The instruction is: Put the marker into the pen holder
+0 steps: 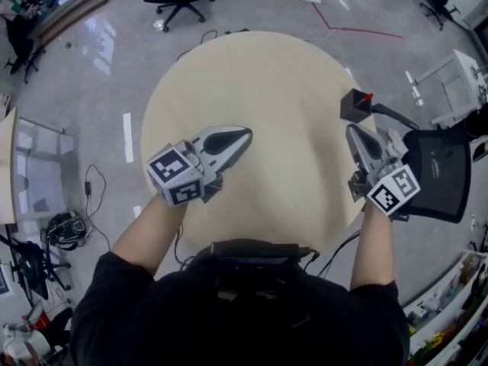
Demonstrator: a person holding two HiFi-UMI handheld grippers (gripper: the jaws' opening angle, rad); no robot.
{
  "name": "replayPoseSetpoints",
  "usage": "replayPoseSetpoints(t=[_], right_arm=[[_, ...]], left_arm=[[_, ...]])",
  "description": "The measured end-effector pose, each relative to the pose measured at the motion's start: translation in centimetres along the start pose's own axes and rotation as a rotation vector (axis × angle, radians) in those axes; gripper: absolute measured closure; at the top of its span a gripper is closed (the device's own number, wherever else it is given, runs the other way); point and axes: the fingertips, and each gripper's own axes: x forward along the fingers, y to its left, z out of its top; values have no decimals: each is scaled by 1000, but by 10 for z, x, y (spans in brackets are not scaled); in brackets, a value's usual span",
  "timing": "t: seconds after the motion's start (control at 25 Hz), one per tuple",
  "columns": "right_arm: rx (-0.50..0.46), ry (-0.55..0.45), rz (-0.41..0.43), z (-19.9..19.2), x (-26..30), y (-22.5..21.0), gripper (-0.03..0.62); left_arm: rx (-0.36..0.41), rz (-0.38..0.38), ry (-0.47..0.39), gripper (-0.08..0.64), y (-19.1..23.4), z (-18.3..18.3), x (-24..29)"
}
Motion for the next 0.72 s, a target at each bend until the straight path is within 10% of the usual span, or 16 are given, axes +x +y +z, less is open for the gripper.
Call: replayPoseSetpoints(t=[0.72], right_arm=[[-67,-8,185,61,-109,107,591]], left_arm=[[60,155,-177,565,-155,38,-86]])
